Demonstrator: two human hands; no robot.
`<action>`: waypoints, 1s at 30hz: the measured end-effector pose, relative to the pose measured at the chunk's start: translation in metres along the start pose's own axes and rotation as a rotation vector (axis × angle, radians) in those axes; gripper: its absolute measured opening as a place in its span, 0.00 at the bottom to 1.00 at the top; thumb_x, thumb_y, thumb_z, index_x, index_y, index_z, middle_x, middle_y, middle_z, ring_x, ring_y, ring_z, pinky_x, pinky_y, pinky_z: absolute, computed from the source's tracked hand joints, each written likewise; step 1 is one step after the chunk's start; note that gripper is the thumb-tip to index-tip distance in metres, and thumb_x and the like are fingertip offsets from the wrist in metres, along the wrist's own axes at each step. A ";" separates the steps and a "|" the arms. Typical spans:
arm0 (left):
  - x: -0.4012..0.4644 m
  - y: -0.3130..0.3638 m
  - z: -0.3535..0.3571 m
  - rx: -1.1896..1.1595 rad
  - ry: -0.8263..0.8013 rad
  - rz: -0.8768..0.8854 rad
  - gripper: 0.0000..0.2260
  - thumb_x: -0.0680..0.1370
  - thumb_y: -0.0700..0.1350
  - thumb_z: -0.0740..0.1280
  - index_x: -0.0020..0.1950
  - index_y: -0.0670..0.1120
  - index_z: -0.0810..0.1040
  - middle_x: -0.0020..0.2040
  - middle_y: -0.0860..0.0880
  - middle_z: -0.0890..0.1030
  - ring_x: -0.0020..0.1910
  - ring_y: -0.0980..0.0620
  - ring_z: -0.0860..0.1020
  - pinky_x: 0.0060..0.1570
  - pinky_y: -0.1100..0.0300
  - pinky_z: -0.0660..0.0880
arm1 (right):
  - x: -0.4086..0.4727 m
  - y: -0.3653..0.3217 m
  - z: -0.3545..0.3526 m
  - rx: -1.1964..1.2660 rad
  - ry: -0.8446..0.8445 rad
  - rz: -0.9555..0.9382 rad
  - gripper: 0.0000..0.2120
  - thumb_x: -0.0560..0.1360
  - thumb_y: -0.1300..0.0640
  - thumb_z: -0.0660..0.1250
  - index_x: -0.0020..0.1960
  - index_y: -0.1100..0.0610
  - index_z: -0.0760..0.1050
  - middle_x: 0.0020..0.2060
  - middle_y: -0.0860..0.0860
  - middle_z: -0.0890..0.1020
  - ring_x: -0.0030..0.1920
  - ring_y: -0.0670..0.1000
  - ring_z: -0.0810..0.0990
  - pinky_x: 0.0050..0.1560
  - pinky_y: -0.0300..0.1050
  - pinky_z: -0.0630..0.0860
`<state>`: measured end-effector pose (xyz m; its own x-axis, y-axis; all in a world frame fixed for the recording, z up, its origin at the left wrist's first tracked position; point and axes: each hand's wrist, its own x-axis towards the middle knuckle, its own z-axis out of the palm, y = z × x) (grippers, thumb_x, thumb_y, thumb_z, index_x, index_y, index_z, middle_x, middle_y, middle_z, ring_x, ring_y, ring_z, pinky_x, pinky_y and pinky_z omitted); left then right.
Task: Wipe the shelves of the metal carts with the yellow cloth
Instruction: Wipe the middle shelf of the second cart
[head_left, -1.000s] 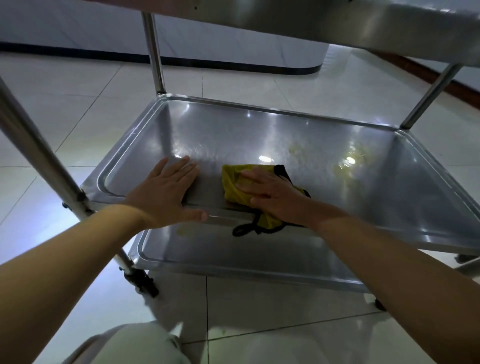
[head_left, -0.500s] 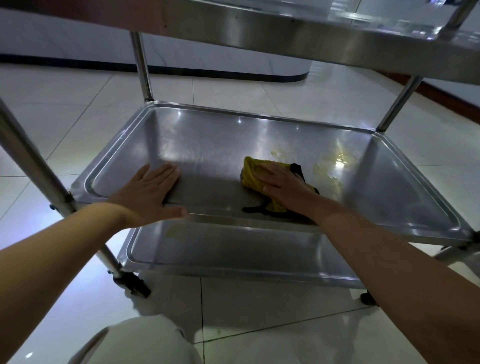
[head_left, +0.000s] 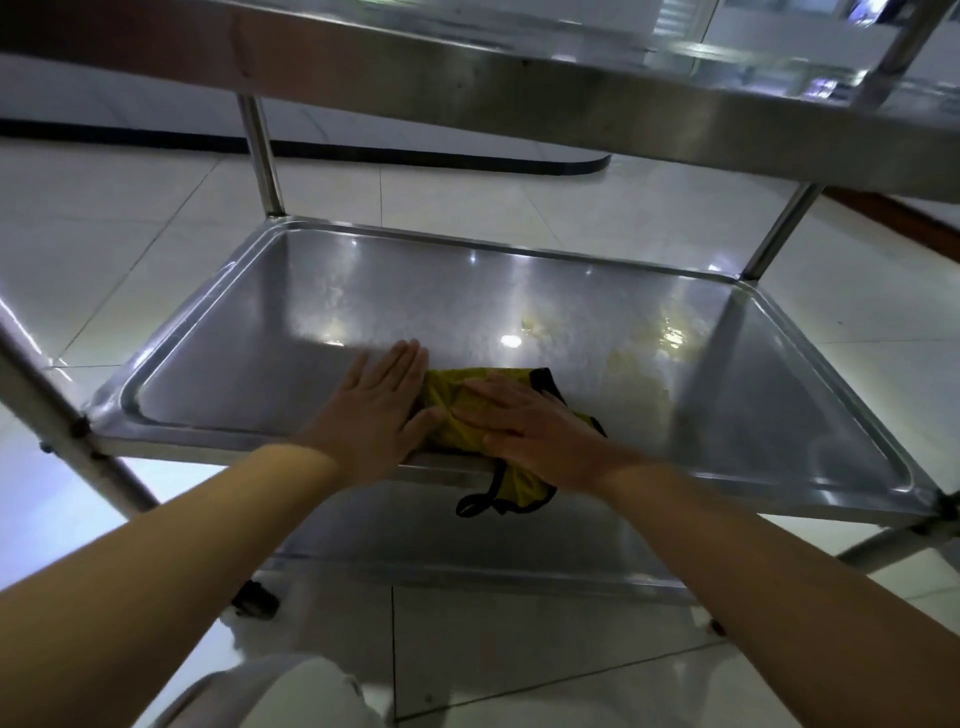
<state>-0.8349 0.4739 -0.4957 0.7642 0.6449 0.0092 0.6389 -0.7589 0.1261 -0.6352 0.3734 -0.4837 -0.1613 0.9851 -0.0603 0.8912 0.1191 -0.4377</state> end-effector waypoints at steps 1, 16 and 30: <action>0.004 -0.002 0.002 0.000 0.013 -0.010 0.48 0.60 0.74 0.22 0.73 0.46 0.31 0.70 0.53 0.32 0.70 0.59 0.30 0.70 0.56 0.31 | 0.002 0.009 -0.002 0.010 0.028 -0.011 0.20 0.82 0.49 0.57 0.73 0.45 0.63 0.77 0.44 0.57 0.77 0.48 0.51 0.76 0.53 0.47; 0.004 -0.051 -0.001 0.068 -0.054 0.015 0.44 0.60 0.74 0.22 0.70 0.52 0.26 0.71 0.54 0.29 0.68 0.60 0.25 0.68 0.59 0.25 | 0.142 0.092 -0.051 -0.174 0.177 0.243 0.19 0.82 0.52 0.55 0.72 0.46 0.67 0.75 0.45 0.61 0.75 0.49 0.56 0.74 0.53 0.53; -0.009 -0.086 -0.023 0.124 -0.011 -0.009 0.45 0.65 0.70 0.30 0.78 0.49 0.42 0.78 0.52 0.43 0.70 0.62 0.37 0.62 0.68 0.23 | 0.095 0.047 -0.022 -0.020 0.179 0.212 0.20 0.81 0.54 0.60 0.71 0.43 0.66 0.76 0.48 0.59 0.76 0.51 0.54 0.73 0.55 0.52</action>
<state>-0.8989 0.5352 -0.4838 0.7590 0.6511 -0.0026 0.6511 -0.7590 0.0020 -0.5994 0.4752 -0.4908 0.1062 0.9943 0.0118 0.9054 -0.0918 -0.4144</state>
